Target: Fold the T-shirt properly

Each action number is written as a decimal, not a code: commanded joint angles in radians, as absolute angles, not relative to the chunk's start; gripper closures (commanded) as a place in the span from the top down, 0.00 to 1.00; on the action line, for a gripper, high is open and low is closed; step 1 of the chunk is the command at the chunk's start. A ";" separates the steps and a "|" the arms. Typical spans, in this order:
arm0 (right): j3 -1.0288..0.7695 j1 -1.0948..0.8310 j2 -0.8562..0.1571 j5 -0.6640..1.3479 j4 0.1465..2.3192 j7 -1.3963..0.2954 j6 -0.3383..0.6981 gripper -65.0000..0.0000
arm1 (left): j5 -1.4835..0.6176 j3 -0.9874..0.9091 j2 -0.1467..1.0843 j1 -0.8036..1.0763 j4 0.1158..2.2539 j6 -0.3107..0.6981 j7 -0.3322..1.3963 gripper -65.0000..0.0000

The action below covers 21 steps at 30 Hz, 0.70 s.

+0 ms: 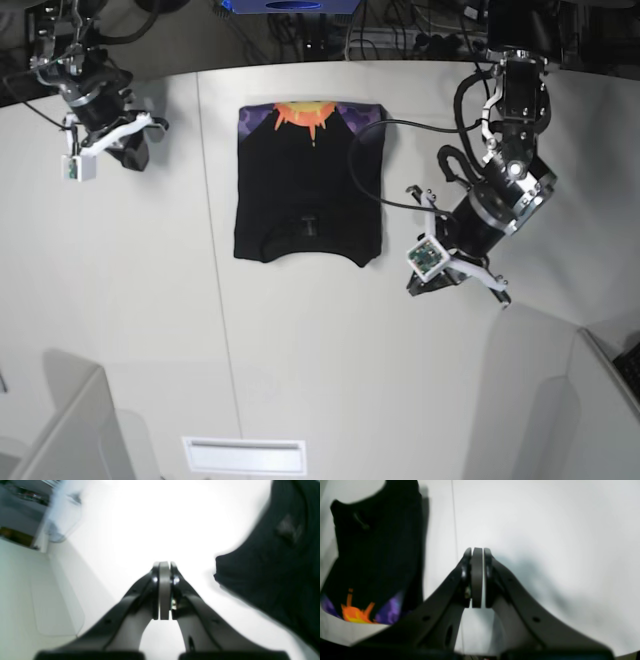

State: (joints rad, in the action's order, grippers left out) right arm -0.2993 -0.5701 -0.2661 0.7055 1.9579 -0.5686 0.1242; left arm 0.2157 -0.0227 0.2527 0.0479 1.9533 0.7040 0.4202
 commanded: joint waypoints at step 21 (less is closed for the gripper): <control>-0.381 -0.909 -0.334 0.714 2.012 -0.472 0.437 0.00 | -0.021 -0.535 0.260 0.625 1.962 0.698 -0.007 0.00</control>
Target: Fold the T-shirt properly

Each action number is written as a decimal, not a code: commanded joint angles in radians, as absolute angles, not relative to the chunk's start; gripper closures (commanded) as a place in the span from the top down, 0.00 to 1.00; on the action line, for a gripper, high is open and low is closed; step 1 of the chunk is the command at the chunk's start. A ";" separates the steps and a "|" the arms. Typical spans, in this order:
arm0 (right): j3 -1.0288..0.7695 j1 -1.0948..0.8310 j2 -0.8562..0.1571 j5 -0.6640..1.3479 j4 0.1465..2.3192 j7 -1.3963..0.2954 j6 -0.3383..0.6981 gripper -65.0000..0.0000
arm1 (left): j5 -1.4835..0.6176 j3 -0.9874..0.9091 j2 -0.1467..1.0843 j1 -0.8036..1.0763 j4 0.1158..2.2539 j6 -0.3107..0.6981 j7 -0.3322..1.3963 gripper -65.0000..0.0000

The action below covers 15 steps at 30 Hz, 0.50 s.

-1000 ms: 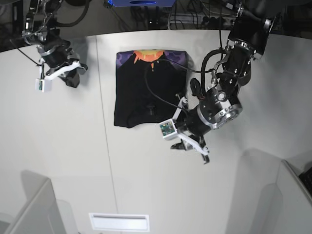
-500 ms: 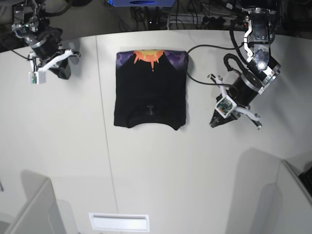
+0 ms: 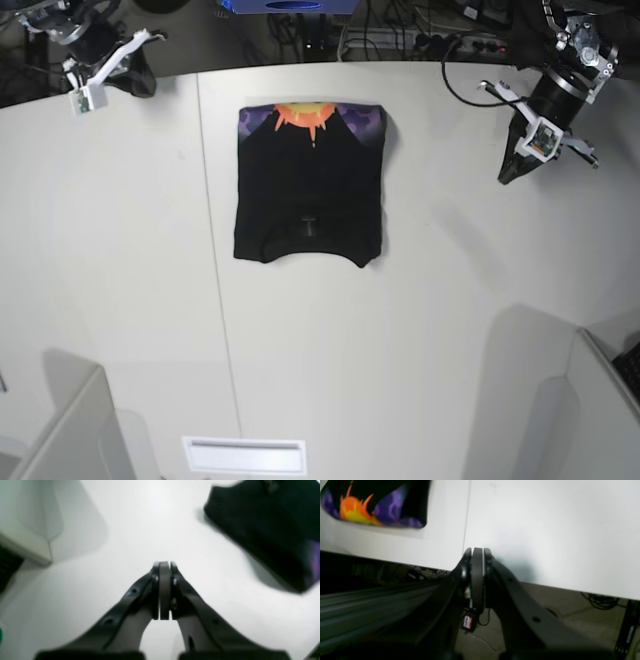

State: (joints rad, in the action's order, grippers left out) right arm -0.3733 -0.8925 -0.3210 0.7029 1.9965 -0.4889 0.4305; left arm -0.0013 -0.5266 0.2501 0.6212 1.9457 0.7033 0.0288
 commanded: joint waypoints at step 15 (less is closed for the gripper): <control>-0.371 -1.129 -0.395 0.714 2.014 -0.487 0.438 0.00 | -0.016 -0.529 0.251 0.970 1.911 0.698 -0.240 0.00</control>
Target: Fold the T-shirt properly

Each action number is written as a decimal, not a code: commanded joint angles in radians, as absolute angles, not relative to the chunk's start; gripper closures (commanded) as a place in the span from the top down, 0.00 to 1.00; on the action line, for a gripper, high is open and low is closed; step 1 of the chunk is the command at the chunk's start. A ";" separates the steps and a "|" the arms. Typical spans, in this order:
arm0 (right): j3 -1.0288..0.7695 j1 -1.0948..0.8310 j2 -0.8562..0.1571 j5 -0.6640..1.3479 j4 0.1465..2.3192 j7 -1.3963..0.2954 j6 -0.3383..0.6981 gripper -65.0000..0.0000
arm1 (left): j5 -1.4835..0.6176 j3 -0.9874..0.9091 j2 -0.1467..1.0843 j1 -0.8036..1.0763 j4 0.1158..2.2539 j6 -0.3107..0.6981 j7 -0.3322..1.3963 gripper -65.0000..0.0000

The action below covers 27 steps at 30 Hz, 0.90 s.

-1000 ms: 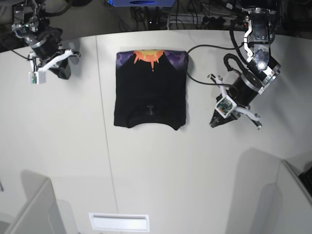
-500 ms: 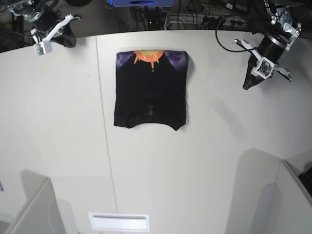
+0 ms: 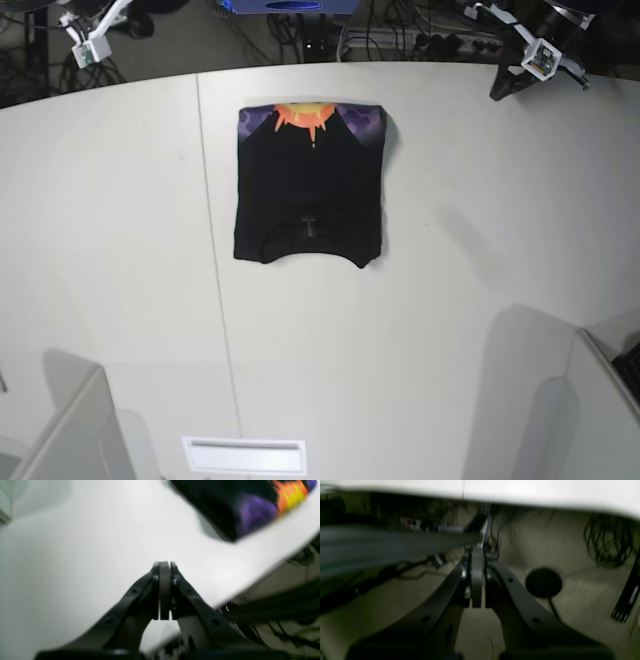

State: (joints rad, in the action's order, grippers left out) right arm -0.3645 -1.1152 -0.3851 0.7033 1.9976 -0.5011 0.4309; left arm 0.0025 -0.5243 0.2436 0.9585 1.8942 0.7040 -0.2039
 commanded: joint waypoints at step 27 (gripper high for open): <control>0.125 -0.928 -0.395 0.189 1.635 -0.785 0.438 0.00 | -0.016 -0.338 0.186 0.967 1.164 0.698 -0.229 0.00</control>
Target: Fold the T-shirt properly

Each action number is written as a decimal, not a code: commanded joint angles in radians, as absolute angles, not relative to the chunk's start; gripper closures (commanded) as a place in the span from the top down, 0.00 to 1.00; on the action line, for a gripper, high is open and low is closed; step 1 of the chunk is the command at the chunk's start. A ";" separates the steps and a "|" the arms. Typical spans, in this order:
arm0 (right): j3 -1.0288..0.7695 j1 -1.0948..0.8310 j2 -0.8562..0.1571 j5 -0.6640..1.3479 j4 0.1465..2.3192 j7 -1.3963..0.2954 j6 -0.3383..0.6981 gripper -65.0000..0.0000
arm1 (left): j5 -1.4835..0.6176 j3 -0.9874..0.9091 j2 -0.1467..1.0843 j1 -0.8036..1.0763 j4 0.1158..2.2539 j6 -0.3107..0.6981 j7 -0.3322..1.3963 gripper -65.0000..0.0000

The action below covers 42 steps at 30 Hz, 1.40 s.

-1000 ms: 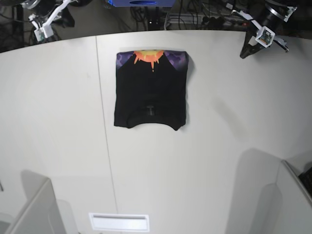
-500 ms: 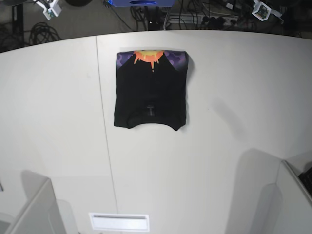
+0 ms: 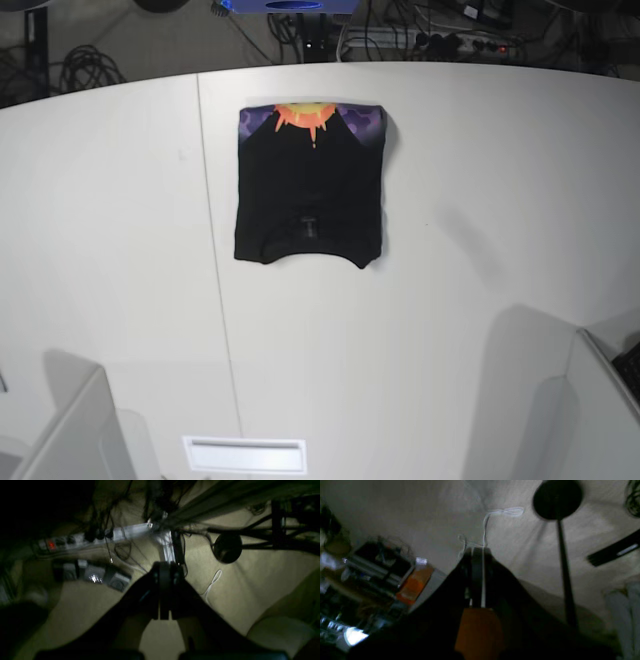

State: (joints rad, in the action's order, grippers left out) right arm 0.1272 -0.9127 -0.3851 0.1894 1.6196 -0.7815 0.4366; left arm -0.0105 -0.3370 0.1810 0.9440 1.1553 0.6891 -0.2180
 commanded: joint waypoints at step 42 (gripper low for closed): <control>0.228 -0.274 -0.110 0.193 0.211 0.179 0.432 0.00 | 0.420 -0.340 0.090 0.154 0.160 0.552 -0.242 0.00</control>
